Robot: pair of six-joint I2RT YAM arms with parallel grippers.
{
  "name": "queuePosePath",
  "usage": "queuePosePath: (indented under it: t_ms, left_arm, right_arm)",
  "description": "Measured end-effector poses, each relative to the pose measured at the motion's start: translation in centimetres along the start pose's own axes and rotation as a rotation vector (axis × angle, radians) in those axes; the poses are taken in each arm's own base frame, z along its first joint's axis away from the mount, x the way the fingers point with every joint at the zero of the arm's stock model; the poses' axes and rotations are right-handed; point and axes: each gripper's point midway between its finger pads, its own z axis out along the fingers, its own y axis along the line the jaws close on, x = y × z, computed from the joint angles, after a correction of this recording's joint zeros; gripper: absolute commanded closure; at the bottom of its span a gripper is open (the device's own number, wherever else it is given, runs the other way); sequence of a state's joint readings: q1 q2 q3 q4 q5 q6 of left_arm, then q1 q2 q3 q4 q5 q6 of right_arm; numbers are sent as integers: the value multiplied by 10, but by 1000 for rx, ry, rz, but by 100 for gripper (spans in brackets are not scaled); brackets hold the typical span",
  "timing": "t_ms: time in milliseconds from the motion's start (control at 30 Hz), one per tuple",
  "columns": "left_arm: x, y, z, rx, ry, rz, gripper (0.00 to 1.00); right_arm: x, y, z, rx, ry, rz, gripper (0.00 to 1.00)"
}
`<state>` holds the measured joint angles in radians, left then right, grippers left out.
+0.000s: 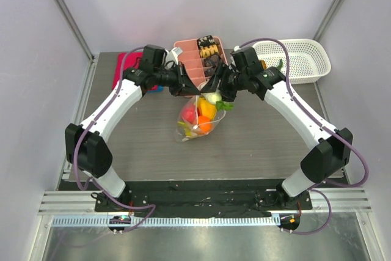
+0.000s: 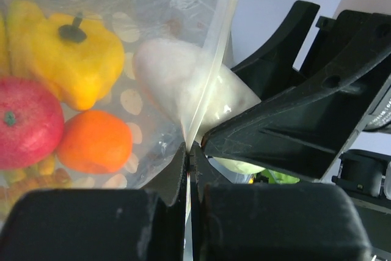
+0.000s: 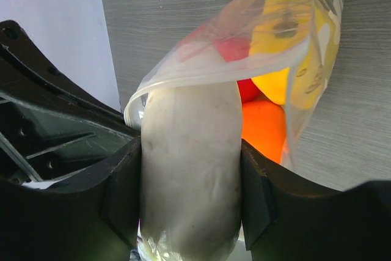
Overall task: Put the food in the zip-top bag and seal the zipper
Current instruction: Place the fake vegetable in the zipper food storage bag.
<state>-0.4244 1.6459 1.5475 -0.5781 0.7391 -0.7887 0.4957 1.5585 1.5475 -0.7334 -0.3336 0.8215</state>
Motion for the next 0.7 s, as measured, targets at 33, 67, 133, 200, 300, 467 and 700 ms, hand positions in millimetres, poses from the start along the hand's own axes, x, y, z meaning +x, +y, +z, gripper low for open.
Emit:
queuePosePath:
  t_ms: [33, 67, 133, 200, 300, 467, 700]
  left_arm:
    - [0, 0, 0, 2, 0, 1, 100]
    - [0, 0, 0, -1, 0, 0, 100]
    - [0, 2, 0, -2, -2, -4, 100]
    - [0, 2, 0, 0, 1, -13, 100]
    - [1, -1, 1, 9, 4, -14, 100]
    - [2, -1, 1, 19, 12, -23, 100]
    - [-2, 4, -3, 31, 8, -56, 100]
  right_arm:
    - [0, 1, 1, 6, -6, 3, 84]
    - [2, 2, 3, 14, -11, 8, 80]
    - [0, 3, 6, 29, -27, 11, 69]
    - [-4, 3, 9, 50, -53, 10, 52]
    - [-6, 2, 14, 79, -80, 3, 37]
    - [-10, 6, 15, 85, -101, 15, 8]
    - [-9, 7, 15, 76, -92, 19, 5]
